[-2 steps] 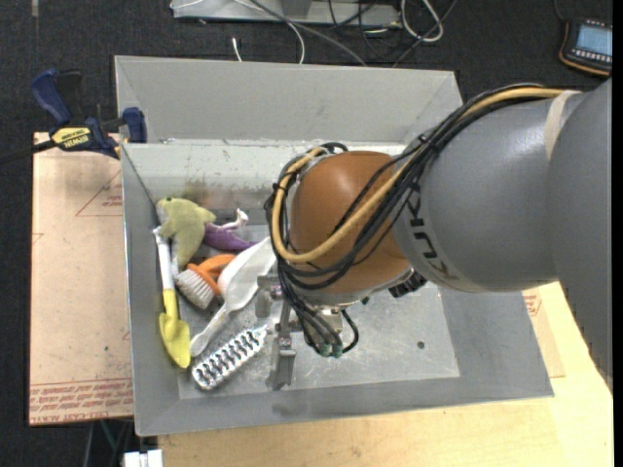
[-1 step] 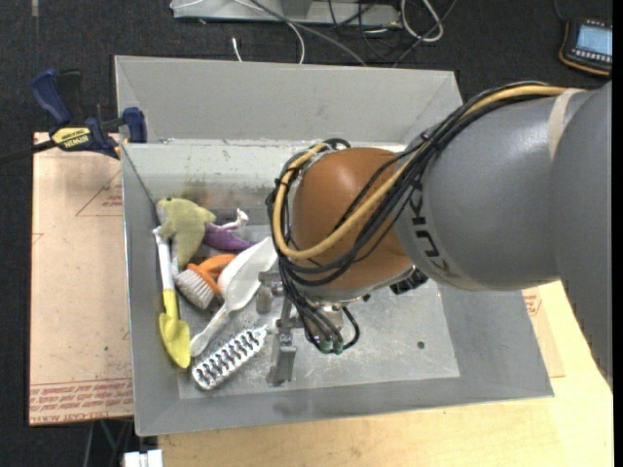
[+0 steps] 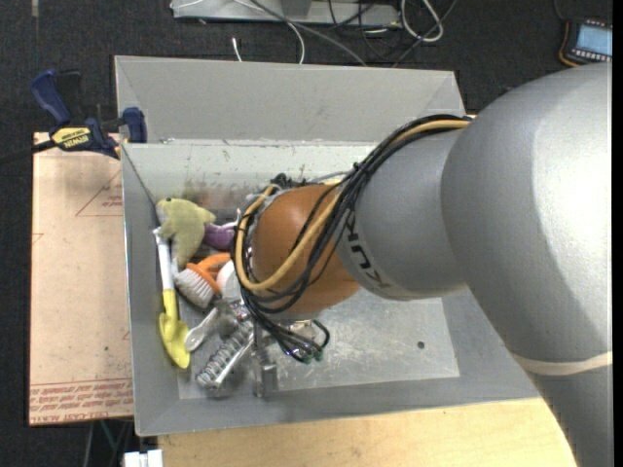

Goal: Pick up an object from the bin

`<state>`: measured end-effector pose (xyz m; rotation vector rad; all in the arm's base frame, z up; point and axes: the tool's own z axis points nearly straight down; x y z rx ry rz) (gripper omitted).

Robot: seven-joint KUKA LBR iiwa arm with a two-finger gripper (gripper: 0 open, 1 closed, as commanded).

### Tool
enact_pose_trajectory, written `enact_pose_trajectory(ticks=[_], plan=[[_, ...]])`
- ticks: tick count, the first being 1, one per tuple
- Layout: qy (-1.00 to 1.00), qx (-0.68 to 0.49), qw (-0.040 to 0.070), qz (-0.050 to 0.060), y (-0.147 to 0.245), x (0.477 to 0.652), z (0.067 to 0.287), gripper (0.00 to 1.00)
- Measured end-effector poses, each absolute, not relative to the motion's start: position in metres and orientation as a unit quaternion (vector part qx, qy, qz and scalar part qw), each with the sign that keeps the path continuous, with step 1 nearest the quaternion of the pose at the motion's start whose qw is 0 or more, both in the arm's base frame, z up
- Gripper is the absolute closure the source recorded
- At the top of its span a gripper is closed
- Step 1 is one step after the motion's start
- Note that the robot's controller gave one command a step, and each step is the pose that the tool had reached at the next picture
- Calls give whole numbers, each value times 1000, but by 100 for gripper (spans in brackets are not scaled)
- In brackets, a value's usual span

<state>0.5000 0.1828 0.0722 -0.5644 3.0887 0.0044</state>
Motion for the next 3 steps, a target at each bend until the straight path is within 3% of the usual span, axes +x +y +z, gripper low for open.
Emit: enact_pose_trajectory(ticks=[1,2,3], plan=[[965,-261,1,1,198,496,143,0],[951,-310,-4,1,188,490,99,0],[892,-452,2,2,197,498,70,0]])
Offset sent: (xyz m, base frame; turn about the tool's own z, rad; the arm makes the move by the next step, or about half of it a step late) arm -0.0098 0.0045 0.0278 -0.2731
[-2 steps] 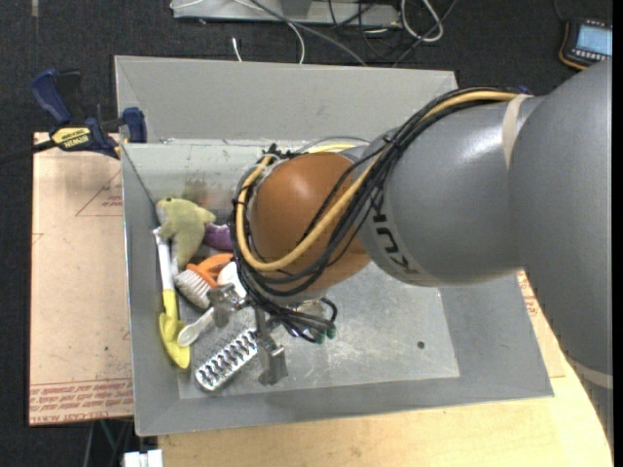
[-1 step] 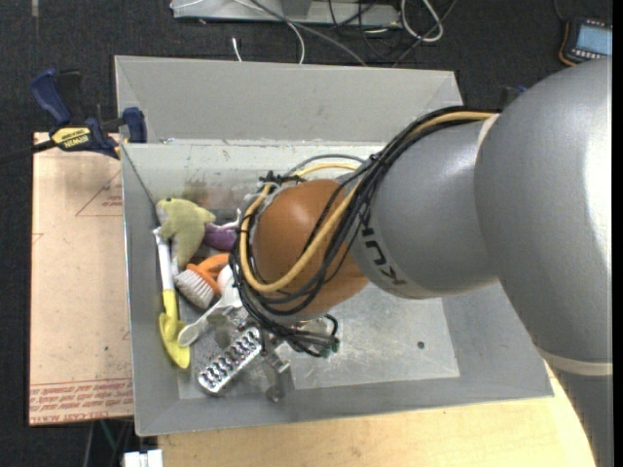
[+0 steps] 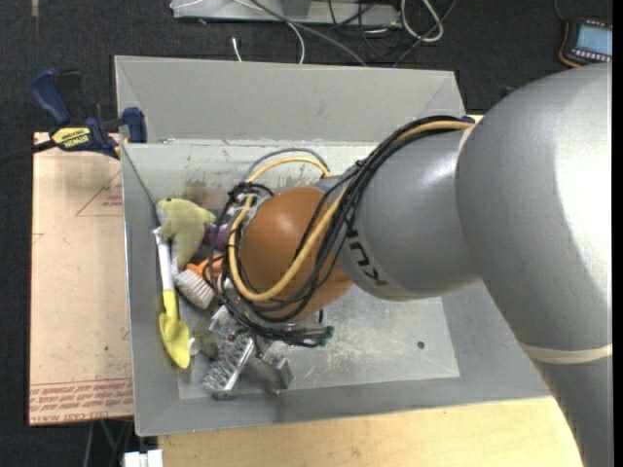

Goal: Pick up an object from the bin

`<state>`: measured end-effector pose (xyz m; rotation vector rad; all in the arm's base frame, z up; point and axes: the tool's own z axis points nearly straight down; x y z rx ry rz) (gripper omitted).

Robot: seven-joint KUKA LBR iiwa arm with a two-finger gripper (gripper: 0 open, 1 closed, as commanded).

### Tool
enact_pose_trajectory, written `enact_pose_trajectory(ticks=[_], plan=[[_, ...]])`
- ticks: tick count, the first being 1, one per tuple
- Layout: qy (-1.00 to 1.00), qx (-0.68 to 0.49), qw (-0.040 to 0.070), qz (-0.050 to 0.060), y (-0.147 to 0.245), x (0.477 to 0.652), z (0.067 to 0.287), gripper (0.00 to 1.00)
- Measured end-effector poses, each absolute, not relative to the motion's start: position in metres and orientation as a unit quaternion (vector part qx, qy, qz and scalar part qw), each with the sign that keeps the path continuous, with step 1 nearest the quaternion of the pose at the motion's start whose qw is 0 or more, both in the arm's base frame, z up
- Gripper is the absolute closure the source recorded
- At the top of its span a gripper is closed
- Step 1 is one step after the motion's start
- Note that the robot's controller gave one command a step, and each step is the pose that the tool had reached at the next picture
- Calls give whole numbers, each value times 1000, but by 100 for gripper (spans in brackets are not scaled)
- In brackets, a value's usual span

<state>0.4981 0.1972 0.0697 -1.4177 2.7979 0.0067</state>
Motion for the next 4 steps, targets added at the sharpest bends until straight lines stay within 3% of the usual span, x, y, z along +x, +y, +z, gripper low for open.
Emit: enact_pose_trajectory(ticks=[1,4], plan=[[912,-410,-3,3,173,491,69,100],[913,-408,-4,4,174,490,87,100]])
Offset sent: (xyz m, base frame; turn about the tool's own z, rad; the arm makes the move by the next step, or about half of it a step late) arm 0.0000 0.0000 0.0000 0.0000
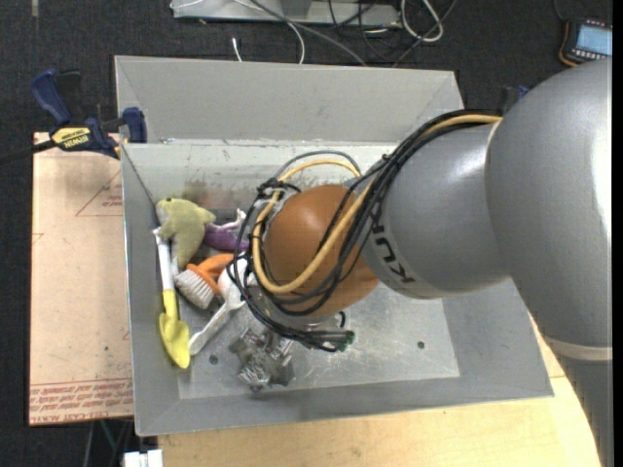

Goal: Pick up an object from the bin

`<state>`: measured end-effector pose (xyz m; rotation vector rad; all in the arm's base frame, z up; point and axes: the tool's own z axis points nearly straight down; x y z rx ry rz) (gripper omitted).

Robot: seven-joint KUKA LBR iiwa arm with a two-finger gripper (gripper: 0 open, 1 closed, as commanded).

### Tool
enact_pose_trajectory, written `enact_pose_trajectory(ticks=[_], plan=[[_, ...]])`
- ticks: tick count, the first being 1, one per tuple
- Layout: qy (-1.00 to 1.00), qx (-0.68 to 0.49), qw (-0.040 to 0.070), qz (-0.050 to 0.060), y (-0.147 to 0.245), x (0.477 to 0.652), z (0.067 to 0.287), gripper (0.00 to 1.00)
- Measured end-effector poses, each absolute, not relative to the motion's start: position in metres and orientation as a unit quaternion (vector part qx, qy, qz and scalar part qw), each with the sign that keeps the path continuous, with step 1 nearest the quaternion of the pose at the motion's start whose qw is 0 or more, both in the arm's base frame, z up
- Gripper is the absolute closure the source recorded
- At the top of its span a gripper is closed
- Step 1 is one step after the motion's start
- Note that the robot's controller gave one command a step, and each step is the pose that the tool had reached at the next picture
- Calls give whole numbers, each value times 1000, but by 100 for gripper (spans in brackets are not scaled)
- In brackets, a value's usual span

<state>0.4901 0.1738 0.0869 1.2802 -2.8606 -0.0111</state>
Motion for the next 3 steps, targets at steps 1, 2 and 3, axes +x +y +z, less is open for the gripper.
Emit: enact_pose_trajectory(ticks=[1,2,3], plan=[[-913,408,4,-4,174,490,97,100],[-913,408,3,-4,175,490,104,100],[-913,407,4,-5,175,489,116,100]])
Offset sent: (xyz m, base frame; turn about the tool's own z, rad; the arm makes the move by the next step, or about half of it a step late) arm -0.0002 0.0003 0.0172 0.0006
